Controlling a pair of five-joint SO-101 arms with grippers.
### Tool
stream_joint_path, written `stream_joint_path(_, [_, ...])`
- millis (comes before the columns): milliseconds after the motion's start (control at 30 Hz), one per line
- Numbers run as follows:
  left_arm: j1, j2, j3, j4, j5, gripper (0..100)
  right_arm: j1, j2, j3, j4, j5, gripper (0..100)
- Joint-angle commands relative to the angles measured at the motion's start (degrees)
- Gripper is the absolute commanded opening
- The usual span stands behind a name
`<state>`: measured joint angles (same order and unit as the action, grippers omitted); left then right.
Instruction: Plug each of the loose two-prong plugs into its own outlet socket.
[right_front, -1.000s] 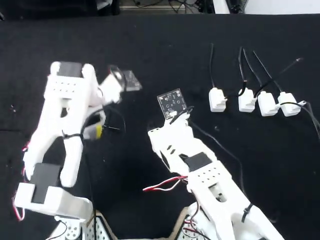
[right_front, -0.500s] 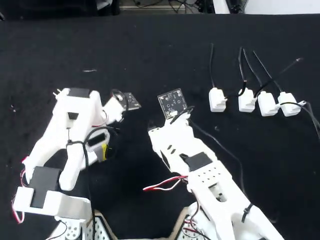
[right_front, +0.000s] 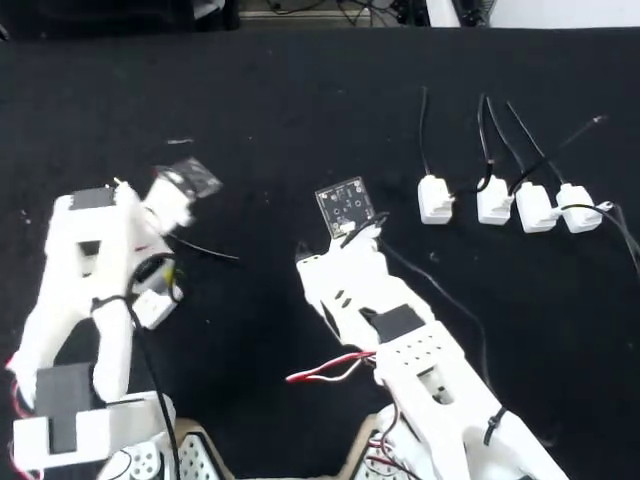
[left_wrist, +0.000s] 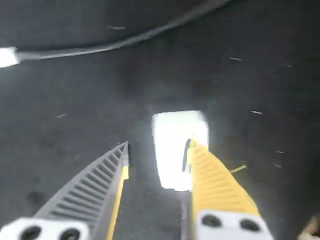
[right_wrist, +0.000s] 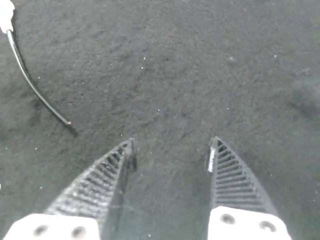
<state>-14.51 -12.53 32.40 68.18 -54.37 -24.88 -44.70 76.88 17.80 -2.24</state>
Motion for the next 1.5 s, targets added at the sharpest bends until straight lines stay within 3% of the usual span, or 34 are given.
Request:
stream_joint_path(0, [-5.32,-5.98,-2.77,-1.67,0.35,18,0.53,-1.45,-3.12,-0.97,-0.35,22.2])
stream_joint_path(267, [-11.3,-11.6,3.21,6.24,0.44,18,0.53,-1.36,-3.12,-0.97,-0.35,22.2])
stream_joint_path(433, [-17.98,-11.43,9.01,0.53,1.05,18,0.53,-1.36,-3.12,-0.97,-0.35,22.2])
stream_joint_path(533, [-19.56,-11.43,11.91,-3.08,5.1,18,0.53,-1.36,-3.12,-0.97,-0.35,22.2])
stream_joint_path(667, [-16.31,-11.43,14.99,-5.36,10.37,18,0.53,-1.36,-3.12,-0.97,-0.35,22.2])
stream_joint_path(833, [-7.52,-12.04,18.59,-10.55,16.62,18,0.53,-1.36,-3.12,-0.97,-0.35,22.2])
stream_joint_path(1100, [2.68,-12.04,14.02,-12.66,27.25,18,0.53,-1.36,-3.12,-0.97,-0.35,22.2])
stream_joint_path(1400, [-2.07,-11.69,9.89,-20.13,27.78,18,0.53,-1.36,-3.12,-1.23,-0.35,22.2])
stream_joint_path(1467, [-1.45,-11.16,11.12,-23.12,30.59,18,0.53,-1.36,-3.12,-1.23,-0.35,22.2])
